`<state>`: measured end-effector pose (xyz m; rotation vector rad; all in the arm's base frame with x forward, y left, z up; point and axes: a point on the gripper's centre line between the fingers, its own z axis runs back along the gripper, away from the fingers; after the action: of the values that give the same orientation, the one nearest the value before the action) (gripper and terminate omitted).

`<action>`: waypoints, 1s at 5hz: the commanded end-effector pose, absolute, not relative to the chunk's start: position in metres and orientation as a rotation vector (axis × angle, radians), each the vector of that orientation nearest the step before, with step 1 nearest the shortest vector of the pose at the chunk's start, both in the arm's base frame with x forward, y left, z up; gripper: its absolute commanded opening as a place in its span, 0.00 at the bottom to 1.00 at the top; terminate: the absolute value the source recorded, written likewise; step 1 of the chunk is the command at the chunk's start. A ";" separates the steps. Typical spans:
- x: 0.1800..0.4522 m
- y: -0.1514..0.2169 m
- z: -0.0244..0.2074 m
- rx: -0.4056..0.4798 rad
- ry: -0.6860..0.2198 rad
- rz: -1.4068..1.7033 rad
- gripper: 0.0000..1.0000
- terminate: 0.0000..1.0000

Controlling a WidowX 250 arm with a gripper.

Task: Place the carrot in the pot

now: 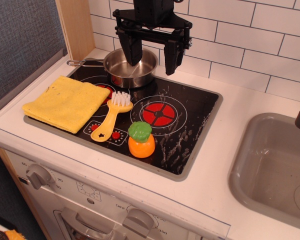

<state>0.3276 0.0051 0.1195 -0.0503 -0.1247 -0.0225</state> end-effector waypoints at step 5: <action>0.282 0.006 0.083 -0.129 -0.231 0.012 1.00 0.00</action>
<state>0.2791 0.0033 0.0725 -0.1334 -0.1936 0.0137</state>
